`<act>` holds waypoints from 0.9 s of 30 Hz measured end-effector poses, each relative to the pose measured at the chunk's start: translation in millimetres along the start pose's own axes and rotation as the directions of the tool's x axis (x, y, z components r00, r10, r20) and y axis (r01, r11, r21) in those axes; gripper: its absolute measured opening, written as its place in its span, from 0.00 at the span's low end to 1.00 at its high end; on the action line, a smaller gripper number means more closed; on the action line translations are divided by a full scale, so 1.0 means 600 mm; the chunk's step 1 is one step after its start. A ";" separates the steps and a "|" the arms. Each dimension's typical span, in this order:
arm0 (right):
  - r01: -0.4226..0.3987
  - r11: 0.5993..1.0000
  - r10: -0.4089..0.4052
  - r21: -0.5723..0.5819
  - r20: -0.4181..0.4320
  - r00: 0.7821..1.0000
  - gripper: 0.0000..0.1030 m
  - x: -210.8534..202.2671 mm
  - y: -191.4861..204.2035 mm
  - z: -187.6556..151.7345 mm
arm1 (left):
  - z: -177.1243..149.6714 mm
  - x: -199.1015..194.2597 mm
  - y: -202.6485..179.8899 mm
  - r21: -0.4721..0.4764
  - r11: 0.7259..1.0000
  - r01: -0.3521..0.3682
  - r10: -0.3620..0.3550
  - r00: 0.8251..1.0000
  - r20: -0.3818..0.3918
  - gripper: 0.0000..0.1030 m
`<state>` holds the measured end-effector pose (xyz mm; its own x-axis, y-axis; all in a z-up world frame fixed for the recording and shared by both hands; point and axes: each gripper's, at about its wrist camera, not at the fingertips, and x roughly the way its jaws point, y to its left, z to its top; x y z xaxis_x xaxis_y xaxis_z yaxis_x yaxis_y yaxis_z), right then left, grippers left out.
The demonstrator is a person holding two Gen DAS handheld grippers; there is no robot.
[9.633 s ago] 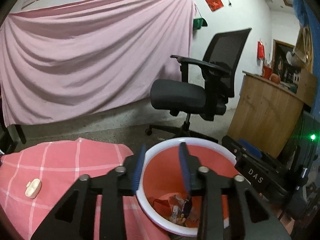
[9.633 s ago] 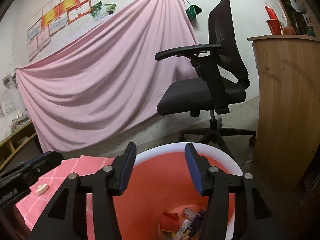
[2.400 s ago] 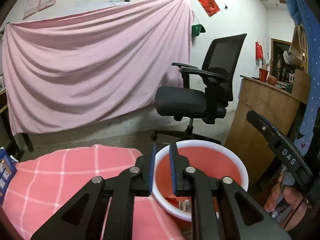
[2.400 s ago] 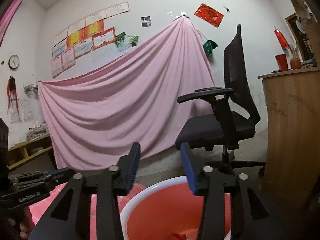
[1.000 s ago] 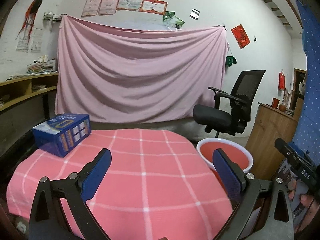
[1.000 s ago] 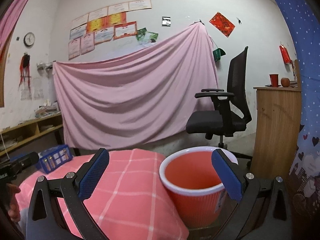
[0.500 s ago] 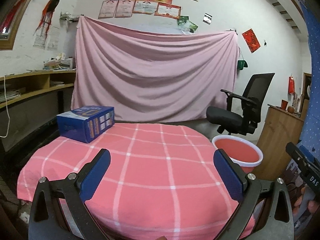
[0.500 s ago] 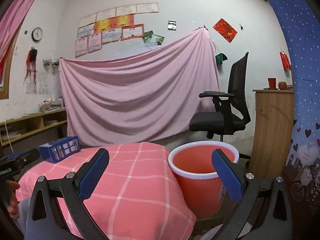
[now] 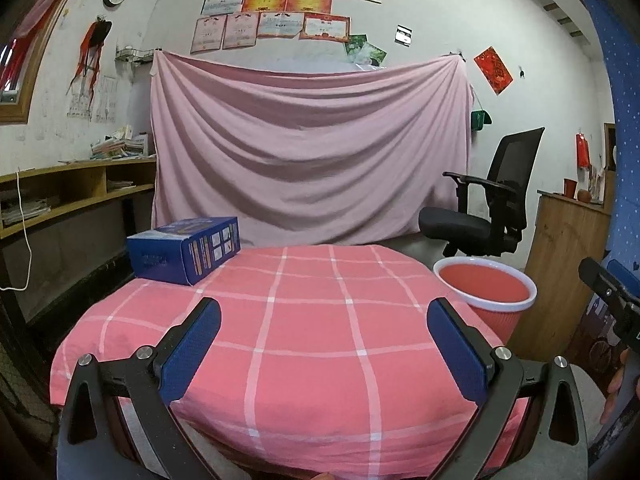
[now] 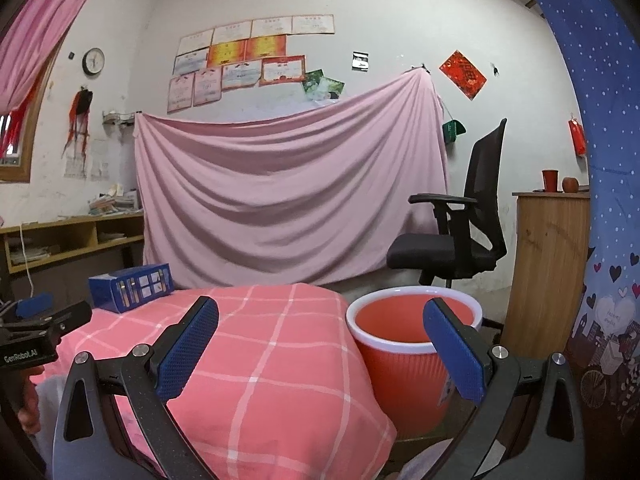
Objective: Collect trash
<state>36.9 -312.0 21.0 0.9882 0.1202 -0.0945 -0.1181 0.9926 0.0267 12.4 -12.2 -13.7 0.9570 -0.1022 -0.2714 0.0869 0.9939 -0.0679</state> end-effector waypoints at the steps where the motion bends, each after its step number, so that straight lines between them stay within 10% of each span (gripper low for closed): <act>1: 0.000 1.000 0.000 0.000 0.000 1.000 1.00 0.000 0.000 0.000 | -0.002 0.002 0.001 0.001 1.000 0.001 -0.001 1.000 -0.006 0.98; 27: -0.020 1.000 0.020 0.004 -0.012 1.000 1.00 0.001 0.007 -0.001 | -0.016 0.003 -0.012 0.017 1.000 -0.006 0.006 1.000 0.000 0.98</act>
<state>36.9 -308.0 20.5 0.9844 0.1406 -0.1060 -0.1379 0.9899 0.0324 10.9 -20.2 -23.1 0.9575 -0.0961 -0.2720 0.0856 0.9951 -0.0503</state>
